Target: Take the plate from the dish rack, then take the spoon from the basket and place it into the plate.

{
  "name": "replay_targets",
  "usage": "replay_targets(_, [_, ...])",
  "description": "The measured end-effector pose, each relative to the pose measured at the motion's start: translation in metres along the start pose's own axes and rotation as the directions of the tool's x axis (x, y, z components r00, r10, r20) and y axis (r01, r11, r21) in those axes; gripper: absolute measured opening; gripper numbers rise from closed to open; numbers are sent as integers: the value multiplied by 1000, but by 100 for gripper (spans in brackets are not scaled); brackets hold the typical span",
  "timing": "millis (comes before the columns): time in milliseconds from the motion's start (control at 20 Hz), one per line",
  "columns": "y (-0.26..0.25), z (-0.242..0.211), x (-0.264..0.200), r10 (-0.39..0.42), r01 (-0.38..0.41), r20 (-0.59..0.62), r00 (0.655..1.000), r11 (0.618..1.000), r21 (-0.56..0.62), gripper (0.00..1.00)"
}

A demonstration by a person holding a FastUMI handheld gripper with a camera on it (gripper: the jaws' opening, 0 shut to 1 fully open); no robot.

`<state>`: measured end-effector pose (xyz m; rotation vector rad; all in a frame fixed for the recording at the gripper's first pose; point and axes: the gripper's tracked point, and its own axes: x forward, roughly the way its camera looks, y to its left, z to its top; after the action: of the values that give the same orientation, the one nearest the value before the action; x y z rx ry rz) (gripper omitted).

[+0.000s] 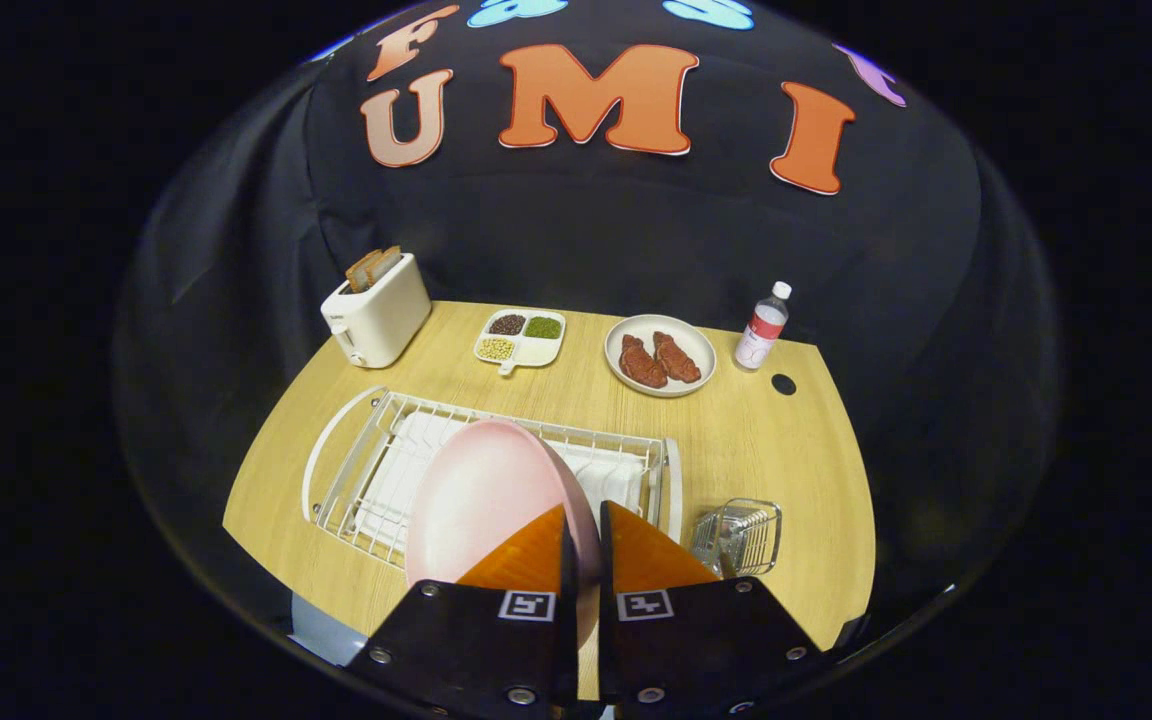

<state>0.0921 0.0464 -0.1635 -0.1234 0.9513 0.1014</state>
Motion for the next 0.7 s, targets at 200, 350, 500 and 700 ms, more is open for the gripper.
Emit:
replay_targets(200, [-4,-44,-13,78,-77,-7,997,995,62,8])
replay_targets(350, [-10,-73,-19,116,-115,-2,993,987,108,8])
replay_targets(500, [-13,-103,-26,149,-148,7,989,977,150,8])
replay_targets(700, [-8,-138,-25,186,-186,16,982,966,180,8])
